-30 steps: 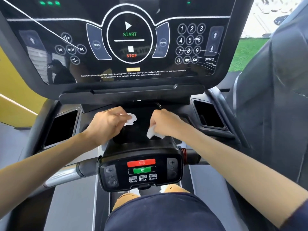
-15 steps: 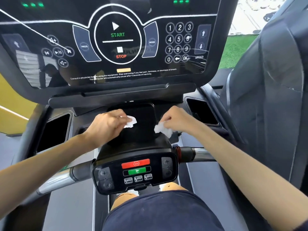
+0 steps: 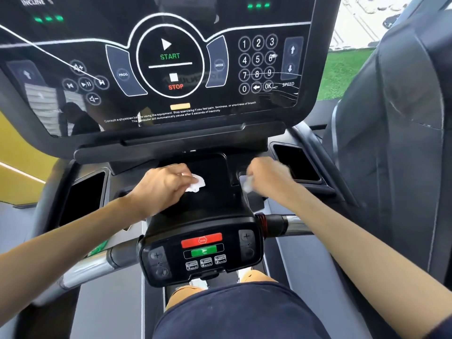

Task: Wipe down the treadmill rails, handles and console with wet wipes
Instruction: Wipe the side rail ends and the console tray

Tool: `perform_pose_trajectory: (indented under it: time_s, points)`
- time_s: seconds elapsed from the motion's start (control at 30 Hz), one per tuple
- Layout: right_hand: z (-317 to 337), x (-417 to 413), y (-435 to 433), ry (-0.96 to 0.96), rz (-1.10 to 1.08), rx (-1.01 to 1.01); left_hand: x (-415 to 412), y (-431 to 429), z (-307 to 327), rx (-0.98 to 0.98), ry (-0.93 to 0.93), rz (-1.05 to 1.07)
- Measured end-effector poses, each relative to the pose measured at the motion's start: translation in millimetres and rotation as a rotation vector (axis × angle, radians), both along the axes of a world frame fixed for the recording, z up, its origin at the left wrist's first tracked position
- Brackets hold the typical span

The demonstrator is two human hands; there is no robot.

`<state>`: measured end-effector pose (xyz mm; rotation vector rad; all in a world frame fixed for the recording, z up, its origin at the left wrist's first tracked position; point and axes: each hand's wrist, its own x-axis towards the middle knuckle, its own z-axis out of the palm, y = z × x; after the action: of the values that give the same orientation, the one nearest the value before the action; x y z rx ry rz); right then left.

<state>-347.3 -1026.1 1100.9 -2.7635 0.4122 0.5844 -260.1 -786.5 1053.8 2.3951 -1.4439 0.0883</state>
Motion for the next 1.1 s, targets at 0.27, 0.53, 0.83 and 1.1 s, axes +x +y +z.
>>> perform_pose_trajectory:
  time_s: [0.27, 0.53, 0.83, 1.1]
  points:
    - [30.7, 12.7, 4.9, -0.187, -0.164, 0.446, 9.2, 17.7, 16.4, -0.020, 0.093, 0.097]
    - [38.8, 21.3, 48.9, -0.215, -0.273, 0.690, -5.7, 3.7, 67.4, -0.389, 0.108, 0.046]
    - [47.9, 21.7, 50.1, -0.051, -0.688, 1.323, -32.5, -21.9, 80.7, -0.492, -0.057, 0.252]
    - [54.6, 7.5, 22.3, 0.017, -0.506, 1.452, -71.4, -52.7, 87.8, -0.460, -0.073, 0.348]
